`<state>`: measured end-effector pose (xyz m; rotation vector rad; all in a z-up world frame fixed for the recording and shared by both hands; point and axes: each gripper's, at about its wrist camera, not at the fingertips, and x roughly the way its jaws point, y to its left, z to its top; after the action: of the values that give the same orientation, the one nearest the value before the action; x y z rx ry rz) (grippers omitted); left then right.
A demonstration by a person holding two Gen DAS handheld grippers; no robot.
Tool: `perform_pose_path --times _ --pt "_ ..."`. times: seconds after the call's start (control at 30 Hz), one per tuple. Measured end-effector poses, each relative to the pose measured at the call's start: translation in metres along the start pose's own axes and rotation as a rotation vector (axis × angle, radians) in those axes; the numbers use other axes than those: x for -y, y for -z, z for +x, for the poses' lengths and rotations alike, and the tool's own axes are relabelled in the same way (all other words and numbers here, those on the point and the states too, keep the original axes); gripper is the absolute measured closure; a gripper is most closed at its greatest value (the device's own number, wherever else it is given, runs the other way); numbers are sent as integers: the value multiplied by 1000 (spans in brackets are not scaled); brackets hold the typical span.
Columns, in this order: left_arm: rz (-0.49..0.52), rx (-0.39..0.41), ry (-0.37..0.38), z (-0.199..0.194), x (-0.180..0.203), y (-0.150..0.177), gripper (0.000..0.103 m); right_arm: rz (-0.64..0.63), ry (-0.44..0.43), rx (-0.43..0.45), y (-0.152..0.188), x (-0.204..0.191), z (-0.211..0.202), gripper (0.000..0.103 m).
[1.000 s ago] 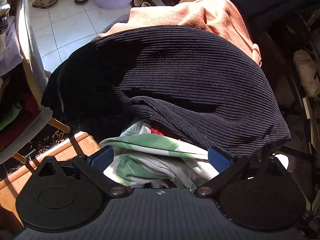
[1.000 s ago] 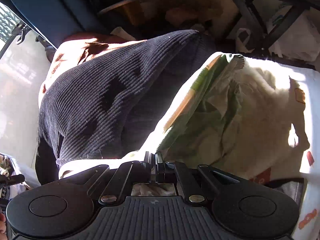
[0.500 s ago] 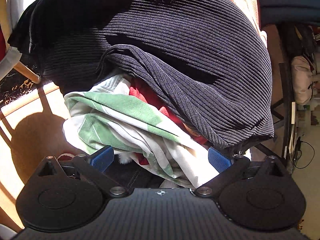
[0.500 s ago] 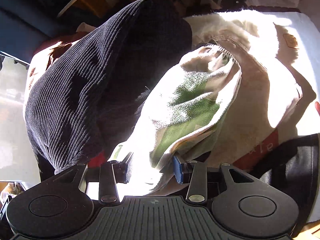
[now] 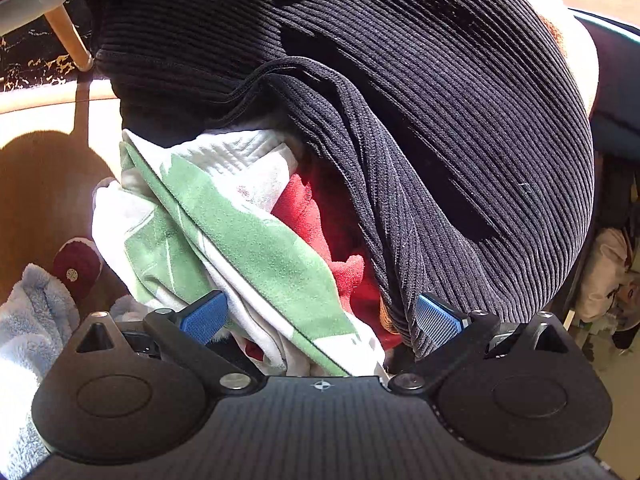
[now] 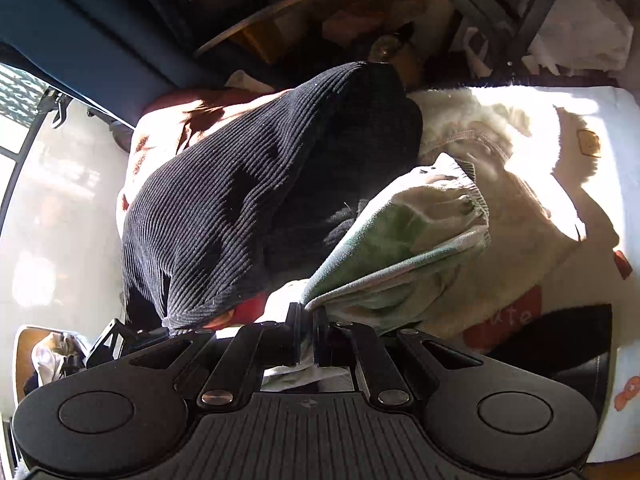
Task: Fold clothes
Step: 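Hold the waistband with the right gripper while the left gripper grasps the pants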
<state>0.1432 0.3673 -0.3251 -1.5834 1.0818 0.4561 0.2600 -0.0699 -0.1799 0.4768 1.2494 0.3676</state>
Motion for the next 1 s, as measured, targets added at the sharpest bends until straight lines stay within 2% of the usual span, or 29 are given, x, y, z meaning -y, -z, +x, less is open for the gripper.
perform_pose_path --times 0.07,0.17,0.23,0.33,0.43,0.57,0.6,0.7,0.8,0.83,0.9,1.0 --pt "-53 12 28 -1 -10 -1 1 19 19 -8 7 9 1 98" --pt "-97 20 142 -10 -21 0 1 43 17 -13 13 16 3 98" --pt "-85 -8 219 -16 -24 3 1 47 5 -9 12 16 4 98" --pt "-51 -96 301 -14 -23 10 1 50 -23 9 6 13 5 98" --pt "-25 -161 451 -12 -15 24 3 39 -41 21 -3 7 5 98" --pt "94 -218 442 -4 8 37 3 21 -43 22 -11 2 7 98" --pt "105 -223 410 1 9 40 3 21 -44 24 -12 1 7 98" --pt "69 -154 365 -1 5 34 6 37 -56 35 -17 -1 7 98" --pt "32 -85 320 -3 1 28 22 53 -76 42 -19 -2 3 98" --pt "20 -62 305 -4 0 26 31 45 -75 40 -19 -2 2 98" --pt "-4 -16 274 -5 -3 22 38 27 -69 28 -17 -1 2 99" --pt "-40 53 228 -7 -7 17 40 18 -67 5 -12 3 3 99"
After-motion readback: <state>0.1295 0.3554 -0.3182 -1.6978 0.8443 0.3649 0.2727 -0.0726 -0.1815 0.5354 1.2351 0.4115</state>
